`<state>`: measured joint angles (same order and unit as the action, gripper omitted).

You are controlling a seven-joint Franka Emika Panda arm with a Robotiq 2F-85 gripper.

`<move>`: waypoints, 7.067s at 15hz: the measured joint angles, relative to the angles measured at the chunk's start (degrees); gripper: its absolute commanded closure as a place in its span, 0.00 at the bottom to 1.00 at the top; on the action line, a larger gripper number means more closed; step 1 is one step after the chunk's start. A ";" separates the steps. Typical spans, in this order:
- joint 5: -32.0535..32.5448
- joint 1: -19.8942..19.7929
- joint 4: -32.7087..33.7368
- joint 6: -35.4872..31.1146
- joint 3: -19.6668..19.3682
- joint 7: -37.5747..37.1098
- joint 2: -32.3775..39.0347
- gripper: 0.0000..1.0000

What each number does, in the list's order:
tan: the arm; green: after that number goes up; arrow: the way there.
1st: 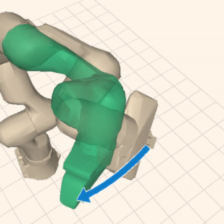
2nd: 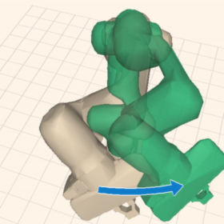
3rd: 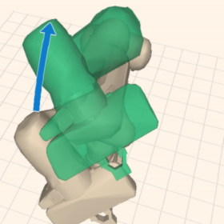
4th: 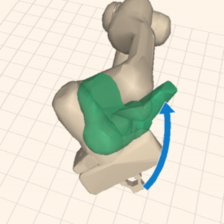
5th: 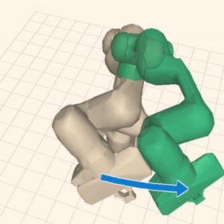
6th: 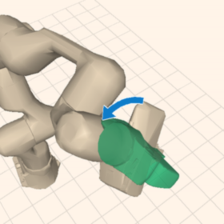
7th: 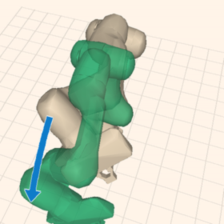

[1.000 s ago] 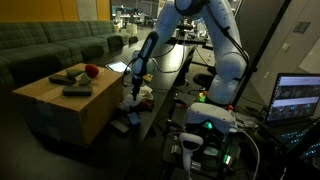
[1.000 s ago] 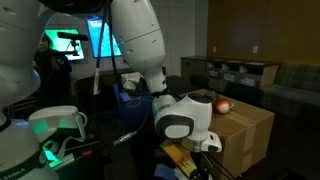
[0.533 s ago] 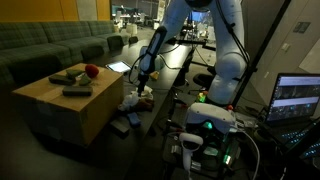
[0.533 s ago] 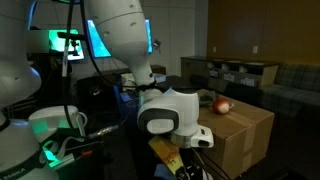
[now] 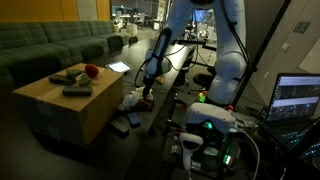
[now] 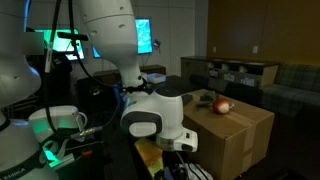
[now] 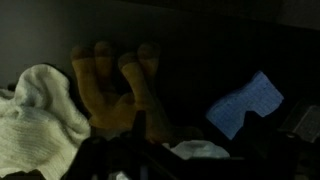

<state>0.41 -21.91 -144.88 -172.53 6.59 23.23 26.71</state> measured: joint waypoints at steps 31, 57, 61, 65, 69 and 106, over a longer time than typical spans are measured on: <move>4.37 -2.51 10.60 -8.00 -2.10 -5.48 17.37 0.00; 8.50 -14.28 22.23 -2.90 3.37 2.41 26.36 0.54; 8.50 -15.68 23.64 -0.91 4.86 3.45 26.90 0.84; 8.50 -16.38 24.62 1.20 5.59 4.11 26.90 0.91; 8.50 -16.40 24.87 3.23 5.97 4.35 26.15 0.88; 9.57 15.56 24.37 15.60 -8.10 -4.66 -13.25 0.89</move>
<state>9.98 -6.35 -120.51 -156.93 -1.50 18.57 13.46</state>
